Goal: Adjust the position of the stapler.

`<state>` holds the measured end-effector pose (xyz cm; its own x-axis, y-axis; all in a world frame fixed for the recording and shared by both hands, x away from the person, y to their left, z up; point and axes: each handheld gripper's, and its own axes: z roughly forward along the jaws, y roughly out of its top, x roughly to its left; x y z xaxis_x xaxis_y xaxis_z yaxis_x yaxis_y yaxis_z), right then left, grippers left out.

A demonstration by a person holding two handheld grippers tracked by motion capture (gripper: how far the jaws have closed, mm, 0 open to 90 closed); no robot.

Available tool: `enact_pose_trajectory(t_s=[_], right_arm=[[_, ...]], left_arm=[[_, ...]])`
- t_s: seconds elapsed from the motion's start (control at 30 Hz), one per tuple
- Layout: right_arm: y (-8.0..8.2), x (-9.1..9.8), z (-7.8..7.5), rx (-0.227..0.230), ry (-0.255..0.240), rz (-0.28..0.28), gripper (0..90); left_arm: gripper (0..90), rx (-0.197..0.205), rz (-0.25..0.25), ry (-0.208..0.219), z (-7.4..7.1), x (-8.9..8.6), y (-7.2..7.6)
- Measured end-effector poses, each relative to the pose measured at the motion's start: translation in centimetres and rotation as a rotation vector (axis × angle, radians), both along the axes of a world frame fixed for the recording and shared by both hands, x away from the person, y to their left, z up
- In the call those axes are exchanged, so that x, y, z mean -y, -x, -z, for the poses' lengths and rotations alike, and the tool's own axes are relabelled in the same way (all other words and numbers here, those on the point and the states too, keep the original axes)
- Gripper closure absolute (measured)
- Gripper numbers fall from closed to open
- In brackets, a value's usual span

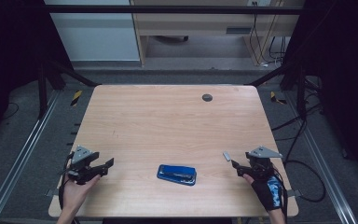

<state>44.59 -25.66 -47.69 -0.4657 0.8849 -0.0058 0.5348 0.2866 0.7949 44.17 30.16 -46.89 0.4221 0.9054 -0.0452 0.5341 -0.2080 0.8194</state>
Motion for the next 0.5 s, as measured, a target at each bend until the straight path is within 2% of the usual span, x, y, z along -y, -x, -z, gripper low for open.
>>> enact_pose_trajectory(t_s=[0.07, 0.23, 0.5], right_arm=[[0.1, -0.4, -0.4, -0.014, -0.014, -0.014, 33.5], [0.1, -1.3, -1.3, 0.001, -0.005, -0.086, 37.4], [0.1, -3.3, -2.8, 0.004, -0.019, -0.151, 40.3]], left_arm=[[31.5, -0.004, 0.009, -0.002, 0.0, 0.1, 0.0], [33.9, -0.008, 0.023, -0.018, 0.1, 0.4, 0.0], [35.5, -0.009, 0.028, -0.029, 0.0, 0.4, 0.1]])
